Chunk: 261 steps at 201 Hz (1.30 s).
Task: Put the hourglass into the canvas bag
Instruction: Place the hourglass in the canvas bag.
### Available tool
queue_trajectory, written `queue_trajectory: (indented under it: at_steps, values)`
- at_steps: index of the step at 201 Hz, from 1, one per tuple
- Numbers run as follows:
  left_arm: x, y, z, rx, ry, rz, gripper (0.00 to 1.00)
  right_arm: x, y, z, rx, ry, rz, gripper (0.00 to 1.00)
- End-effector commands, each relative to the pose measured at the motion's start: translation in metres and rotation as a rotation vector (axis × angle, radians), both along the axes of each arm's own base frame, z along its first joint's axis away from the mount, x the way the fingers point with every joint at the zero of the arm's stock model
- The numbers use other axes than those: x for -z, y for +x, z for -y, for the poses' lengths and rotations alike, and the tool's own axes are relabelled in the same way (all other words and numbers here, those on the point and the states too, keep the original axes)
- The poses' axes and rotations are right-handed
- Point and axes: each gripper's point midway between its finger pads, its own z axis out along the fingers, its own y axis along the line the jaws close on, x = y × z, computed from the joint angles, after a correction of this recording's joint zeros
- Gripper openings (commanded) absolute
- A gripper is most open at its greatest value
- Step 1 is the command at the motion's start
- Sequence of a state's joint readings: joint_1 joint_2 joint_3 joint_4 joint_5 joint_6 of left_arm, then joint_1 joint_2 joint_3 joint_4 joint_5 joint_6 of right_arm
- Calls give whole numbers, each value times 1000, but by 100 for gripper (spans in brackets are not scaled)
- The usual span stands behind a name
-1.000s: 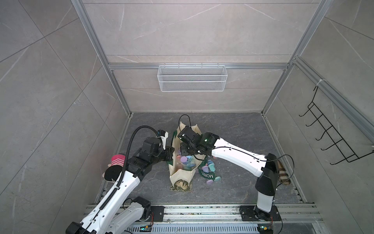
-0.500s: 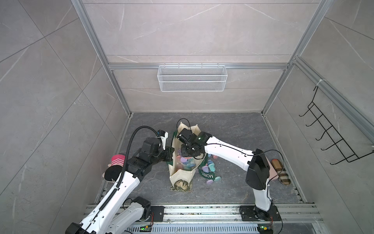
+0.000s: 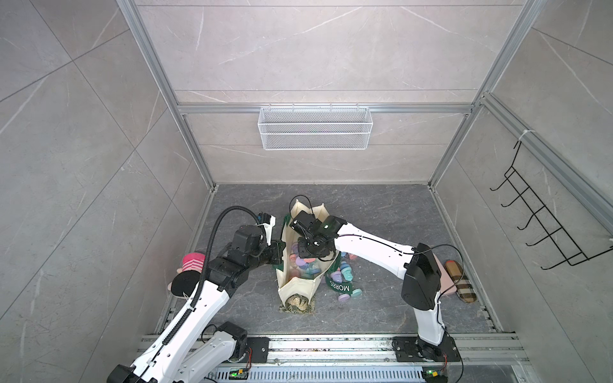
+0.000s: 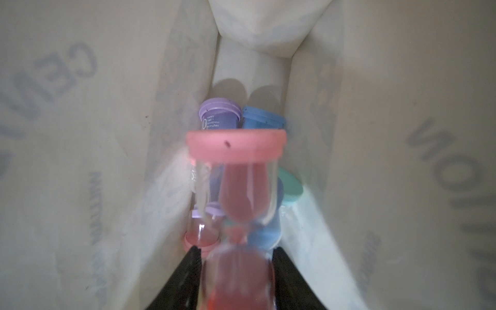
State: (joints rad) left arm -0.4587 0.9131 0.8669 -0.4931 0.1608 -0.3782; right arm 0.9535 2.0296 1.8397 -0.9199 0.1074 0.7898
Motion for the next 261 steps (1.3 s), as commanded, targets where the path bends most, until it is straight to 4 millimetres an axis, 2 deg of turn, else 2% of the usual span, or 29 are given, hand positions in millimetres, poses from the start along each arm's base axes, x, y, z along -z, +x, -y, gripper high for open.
queue_trajectory:
  at_steps: [1,48,73,91,109,131,169,195,218,242,261]
  values:
    - [-14,-1,5,29,-27,50,0,-25,1,-2,-16,21,39,52]
    - [-12,0,5,29,-24,46,0,-52,-3,-8,-57,50,92,58]
    - [-12,0,5,29,-23,43,0,-90,-9,-16,-112,95,200,58]
    - [-11,1,6,28,-21,39,0,-118,-12,-13,-125,128,273,58]
    - [-11,0,6,31,-21,43,0,-143,-13,0,-106,159,345,58]
    - [-12,0,5,30,-22,46,0,-164,-13,24,-60,156,419,58]
    - [-13,-1,5,31,-24,45,0,-181,-8,76,56,80,494,58]
    - [-13,-1,5,29,-25,47,0,-170,2,118,166,68,457,59]
    - [-13,-1,5,29,-25,47,0,-138,14,152,257,54,359,59]
    - [-13,-1,5,30,-25,47,0,-97,19,172,307,36,254,59]
    - [-12,-1,5,28,-23,47,0,-72,21,176,316,21,193,59]
